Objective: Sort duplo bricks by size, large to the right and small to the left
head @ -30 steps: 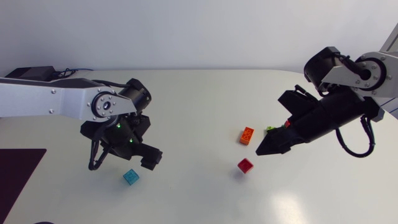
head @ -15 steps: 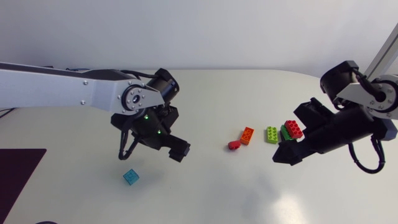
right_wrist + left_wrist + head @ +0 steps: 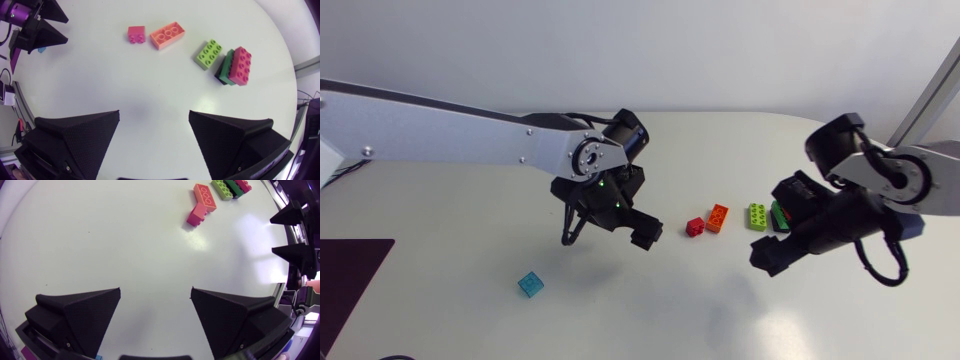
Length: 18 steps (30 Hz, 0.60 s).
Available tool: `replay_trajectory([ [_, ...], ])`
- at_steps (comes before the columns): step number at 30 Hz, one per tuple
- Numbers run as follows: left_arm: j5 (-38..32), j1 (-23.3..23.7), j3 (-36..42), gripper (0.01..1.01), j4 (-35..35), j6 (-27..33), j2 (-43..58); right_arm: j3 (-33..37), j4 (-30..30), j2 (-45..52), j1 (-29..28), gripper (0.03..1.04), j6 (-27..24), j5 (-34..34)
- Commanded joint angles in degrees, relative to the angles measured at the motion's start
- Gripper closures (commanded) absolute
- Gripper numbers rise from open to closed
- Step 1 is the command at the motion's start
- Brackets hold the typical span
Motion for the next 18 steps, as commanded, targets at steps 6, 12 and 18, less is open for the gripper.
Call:
replay_trajectory([
  [6, 0.0, 5.8, -9.8, 0.056, 1.7, 0.2, -9.6, 11.1, 3.7, 15.9, 6.9, 0.07, 3.7, 2.7],
  [12, 0.0, 8.9, -15.6, 0.056, 2.4, 1.7, -15.0, 17.7, 6.1, 26.0, 10.9, 0.07, 5.9, 4.1],
  [18, 0.0, 11.9, -19.2, 0.056, 3.2, 2.9, -17.7, 23.6, 7.1, 33.2, 13.3, 0.10, 6.7, 5.9],
])
